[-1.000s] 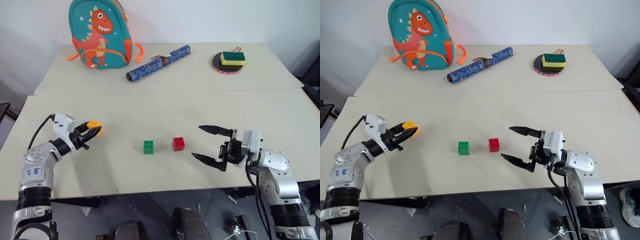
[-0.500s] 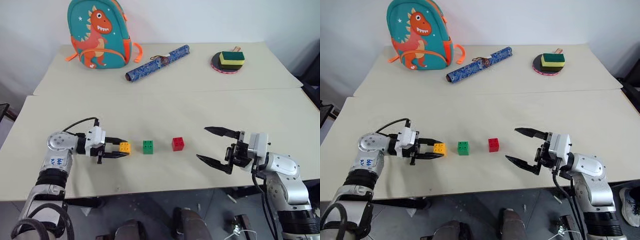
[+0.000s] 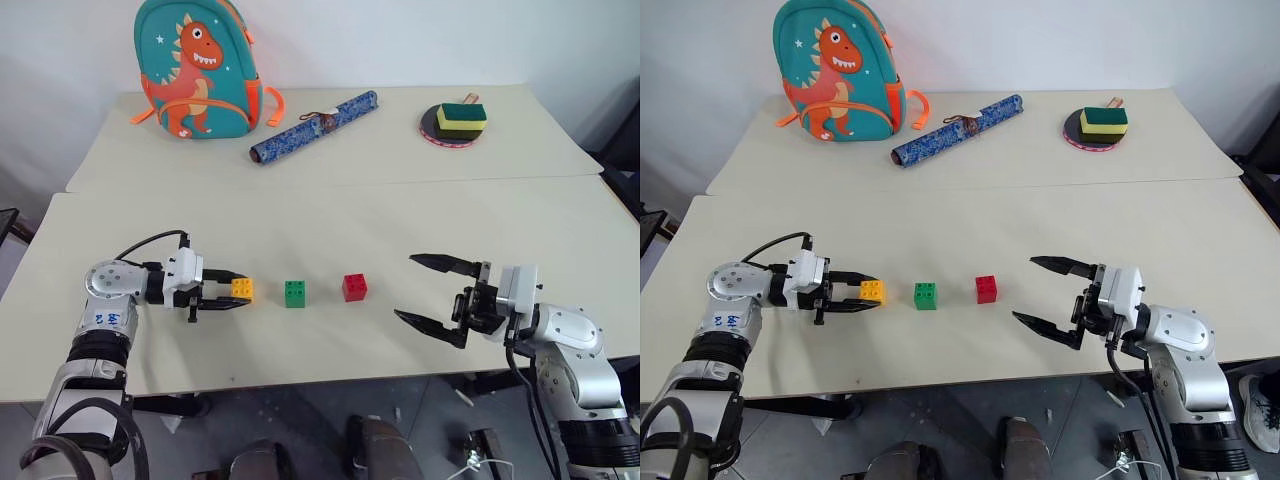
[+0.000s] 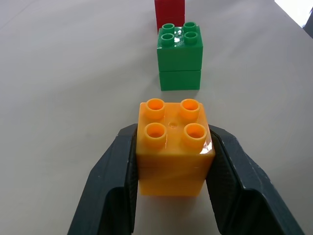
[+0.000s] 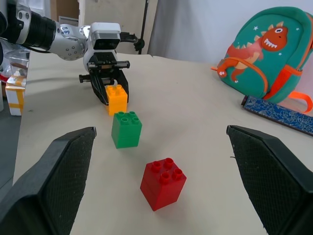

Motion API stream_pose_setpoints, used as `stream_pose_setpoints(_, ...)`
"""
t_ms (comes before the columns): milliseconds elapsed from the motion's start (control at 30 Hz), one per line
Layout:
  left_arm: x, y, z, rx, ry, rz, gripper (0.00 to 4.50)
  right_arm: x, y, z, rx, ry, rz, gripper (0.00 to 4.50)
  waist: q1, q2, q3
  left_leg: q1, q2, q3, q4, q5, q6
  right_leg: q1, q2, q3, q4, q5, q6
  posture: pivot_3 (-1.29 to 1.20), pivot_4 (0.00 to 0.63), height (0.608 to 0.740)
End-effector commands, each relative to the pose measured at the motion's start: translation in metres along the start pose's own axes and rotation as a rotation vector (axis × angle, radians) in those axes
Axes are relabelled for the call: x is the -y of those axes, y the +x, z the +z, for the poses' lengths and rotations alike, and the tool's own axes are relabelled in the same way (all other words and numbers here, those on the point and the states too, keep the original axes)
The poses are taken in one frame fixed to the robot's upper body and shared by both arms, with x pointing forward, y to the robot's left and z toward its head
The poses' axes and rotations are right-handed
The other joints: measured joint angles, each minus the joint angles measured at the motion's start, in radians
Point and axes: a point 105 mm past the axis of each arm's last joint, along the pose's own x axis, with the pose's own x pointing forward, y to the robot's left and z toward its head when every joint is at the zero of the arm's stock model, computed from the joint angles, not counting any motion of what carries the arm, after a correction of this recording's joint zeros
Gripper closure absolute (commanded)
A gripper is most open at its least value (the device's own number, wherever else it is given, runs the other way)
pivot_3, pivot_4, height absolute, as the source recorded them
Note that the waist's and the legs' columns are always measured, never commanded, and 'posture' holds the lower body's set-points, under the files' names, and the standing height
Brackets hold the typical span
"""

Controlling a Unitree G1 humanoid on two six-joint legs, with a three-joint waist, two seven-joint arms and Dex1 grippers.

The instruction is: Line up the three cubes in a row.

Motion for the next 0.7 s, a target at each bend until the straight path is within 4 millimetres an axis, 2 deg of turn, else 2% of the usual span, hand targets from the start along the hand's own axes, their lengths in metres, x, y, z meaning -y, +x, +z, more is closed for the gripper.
stream_pose_setpoints(33,0.015,-0.007,-0.005,-0.050,-0.024,-0.098,2.13,0.003,0.001,0.004,0.009,-0.013,0.015,0.00,-0.001,0.000,0.000,0.000,0.000,0.000,0.000,0.000,0.000,0.000,0.000,0.000,0.000,0.000,0.000,0.00,0.150,0.740)
stream_pose_setpoints(167,0.001,-0.013,0.005,-0.006,0.017,0.019,0.97,0.003,0.002,0.003,0.011,-0.006,0.040,0.00,0.002,0.000,0.000,-0.002,0.000,0.001,0.000,0.000,0.000,0.000,0.000,-0.001,0.000,0.000,0.000,0.00,0.150,0.740)
stream_pose_setpoints(233,-0.003,-0.023,0.013,0.015,0.012,0.063,0.40,0.004,0.002,0.004,0.007,0.005,0.069,0.00,0.003,0.000,0.000,-0.002,0.000,0.001,0.000,0.000,0.000,0.000,0.000,-0.001,0.000,0.000,0.000,0.00,0.150,0.740)
stream_pose_setpoints(300,0.004,-0.050,0.027,0.017,-0.015,0.084,0.40,0.002,-0.002,0.006,-0.062,0.054,0.169,0.00,-0.001,0.000,0.000,-0.003,0.000,0.000,0.001,0.000,0.001,0.000,0.000,-0.001,0.001,0.000,0.000,0.00,0.150,0.740)
stream_pose_setpoints(367,0.013,-0.065,0.038,0.010,-0.048,0.082,0.40,0.005,-0.005,0.009,-0.111,0.062,0.221,0.00,-0.011,0.000,0.001,-0.003,0.001,0.000,0.001,-0.001,0.001,-0.003,0.000,0.000,0.003,0.000,0.000,0.00,0.150,0.740)
stream_pose_setpoints(500,0.016,-0.089,0.049,-0.051,-0.052,0.148,0.40,0.021,-0.008,0.010,-0.240,-0.005,0.273,0.00,-0.014,0.002,0.002,-0.002,0.002,0.000,0.001,-0.002,0.001,-0.003,0.000,-0.001,0.003,0.000,0.000,0.00,0.150,0.740)
stream_pose_setpoints(600,0.012,-0.094,0.048,-0.091,-0.040,0.210,0.40,0.027,-0.010,0.002,-0.331,-0.034,0.302,0.00,0.000,0.002,0.002,-0.001,0.001,0.001,0.001,-0.002,0.001,-0.002,-0.001,0.000,0.000,0.000,-0.001,0.00,0.150,0.740)
stream_pose_setpoints(700,0.018,-0.089,0.044,-0.093,-0.019,0.200,0.40,0.028,-0.006,-0.002,-0.356,-0.036,0.321,0.00,0.002,0.002,0.002,-0.001,0.001,0.003,0.001,-0.002,0.001,-0.003,-0.001,0.000,0.000,-0.001,-0.001,0.00,0.150,0.740)
